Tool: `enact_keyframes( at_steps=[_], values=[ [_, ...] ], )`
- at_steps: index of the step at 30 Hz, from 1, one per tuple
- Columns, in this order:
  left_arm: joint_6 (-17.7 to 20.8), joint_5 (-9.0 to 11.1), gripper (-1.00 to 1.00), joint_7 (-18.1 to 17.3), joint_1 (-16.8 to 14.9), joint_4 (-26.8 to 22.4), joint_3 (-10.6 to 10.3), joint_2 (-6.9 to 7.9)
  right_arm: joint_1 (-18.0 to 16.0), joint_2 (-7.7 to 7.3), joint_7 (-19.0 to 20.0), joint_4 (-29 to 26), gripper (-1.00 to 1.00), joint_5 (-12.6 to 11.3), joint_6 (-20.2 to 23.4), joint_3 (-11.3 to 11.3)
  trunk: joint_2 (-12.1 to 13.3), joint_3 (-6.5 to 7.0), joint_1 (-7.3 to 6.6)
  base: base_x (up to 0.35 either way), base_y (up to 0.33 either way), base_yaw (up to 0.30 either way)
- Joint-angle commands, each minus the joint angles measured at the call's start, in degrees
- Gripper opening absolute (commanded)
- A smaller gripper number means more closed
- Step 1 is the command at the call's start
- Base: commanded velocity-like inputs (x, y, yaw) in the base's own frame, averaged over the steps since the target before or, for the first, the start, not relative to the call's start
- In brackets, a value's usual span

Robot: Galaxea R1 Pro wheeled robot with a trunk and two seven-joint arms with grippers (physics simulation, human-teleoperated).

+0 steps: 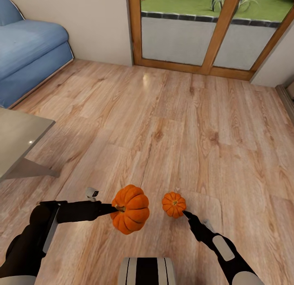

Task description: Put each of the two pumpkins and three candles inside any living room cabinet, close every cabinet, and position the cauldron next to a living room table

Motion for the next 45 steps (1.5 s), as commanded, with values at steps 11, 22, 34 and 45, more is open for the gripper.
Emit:
enact_keyframes(
  at_steps=[11,22,34,45],
  values=[
    [0.57,-0.09,-1.0,-0.18,-0.01,-0.01,-0.1,-0.11,-0.02,-0.08,5.72,-0.01,1.0,-0.12,-0.2,3.22,-0.01,-0.03,-0.01,0.033,0.007,0.0],
    [0.39,-0.2,-1.0,-0.06,-0.01,-0.01,-0.17,-0.12,-0.02,-0.08,5.73,-0.01,1.0,-0.14,-0.23,3.23,-0.01,-0.03,-0.01,0.057,-0.068,0.0],
    [0.37,0.0,-1.0,0.21,-0.01,1.12,-0.12,-0.12,-0.02,-0.08,5.73,-0.01,1.0,-0.14,-0.29,3.23,-0.05,-0.7,0.07,0.001,-0.001,0.0],
    [0.35,0.09,-1.0,0.04,-0.01,1.13,-0.05,-0.12,-0.02,-0.08,5.73,-0.01,1.0,-0.13,-0.32,3.23,-0.13,-2.03,0.22,0.0,0.0,0.0]
  ],
)
